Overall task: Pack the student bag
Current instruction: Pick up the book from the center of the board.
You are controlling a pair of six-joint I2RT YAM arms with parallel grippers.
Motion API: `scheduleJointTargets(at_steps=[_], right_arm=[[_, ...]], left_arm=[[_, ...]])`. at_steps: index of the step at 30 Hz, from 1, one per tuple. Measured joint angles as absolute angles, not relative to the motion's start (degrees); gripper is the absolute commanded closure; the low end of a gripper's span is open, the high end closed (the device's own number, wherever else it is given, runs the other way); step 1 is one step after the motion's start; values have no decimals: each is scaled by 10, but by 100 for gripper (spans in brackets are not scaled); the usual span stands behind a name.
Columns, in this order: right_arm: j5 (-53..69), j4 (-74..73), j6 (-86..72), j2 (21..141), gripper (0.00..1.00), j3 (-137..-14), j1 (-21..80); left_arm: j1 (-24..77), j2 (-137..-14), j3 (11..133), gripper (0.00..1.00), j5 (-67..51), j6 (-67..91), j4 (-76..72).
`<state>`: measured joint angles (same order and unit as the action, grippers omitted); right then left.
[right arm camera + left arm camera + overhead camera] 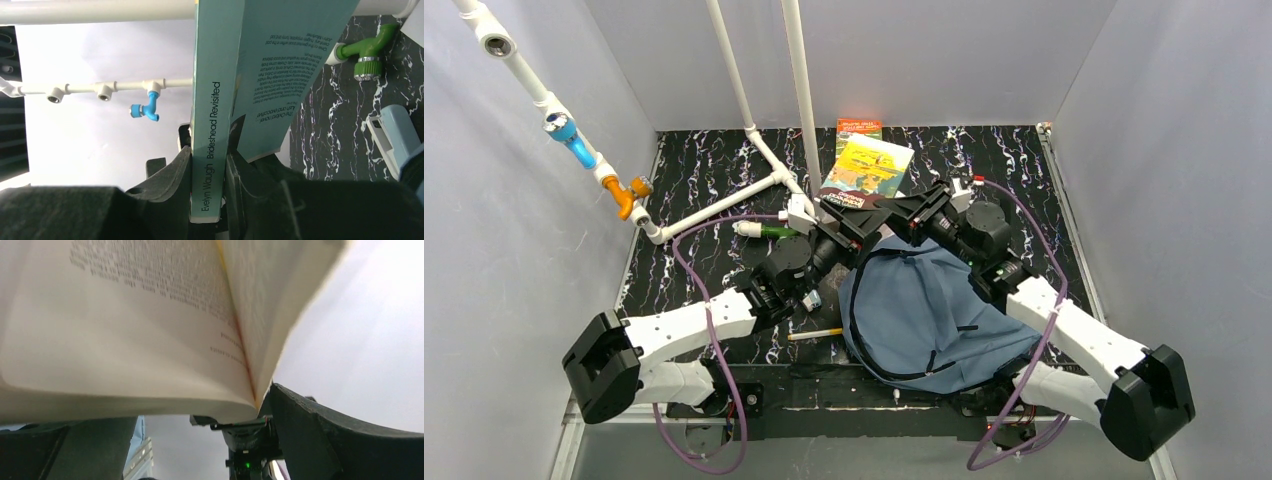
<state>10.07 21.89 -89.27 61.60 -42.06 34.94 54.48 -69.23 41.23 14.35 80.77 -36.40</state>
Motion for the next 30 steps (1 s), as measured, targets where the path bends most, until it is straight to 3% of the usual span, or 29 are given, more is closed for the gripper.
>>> scheduleJointTargets(at_steps=[6,11,22,27,30], right_arm=[[48,193,-903,564,99,-382,374],[29,189,-916,548,99,-358,380],[10,180,-933,495,99,-321,380],[10,169,-929,483,99,-321,380],[17,167,-911,482,63,-321,380]], left_arm=[[577,-691,382,6,224,790,-415],[581,-692,373,28,270,795,-443],[585,-701,351,60,328,803,-482],[589,-702,342,93,334,796,-508],[590,-702,340,100,335,790,-514]])
